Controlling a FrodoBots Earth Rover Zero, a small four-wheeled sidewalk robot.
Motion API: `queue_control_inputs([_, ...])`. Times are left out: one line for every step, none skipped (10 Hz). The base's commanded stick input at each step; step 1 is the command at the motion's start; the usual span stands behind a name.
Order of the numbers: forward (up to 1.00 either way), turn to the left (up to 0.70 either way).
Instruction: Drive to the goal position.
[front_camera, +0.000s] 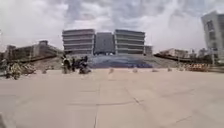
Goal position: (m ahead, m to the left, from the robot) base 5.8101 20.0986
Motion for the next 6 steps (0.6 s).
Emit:
queue_control_inputs([0.7, -0.01])
queue_control_inputs([0.7, 0.0])
queue_control_inputs([0.7, 0.0])
queue_control_inputs([0.7, 0.0])
queue_control_inputs([0.7, 0.0])
queue_control_inputs([0.7, 0.0])
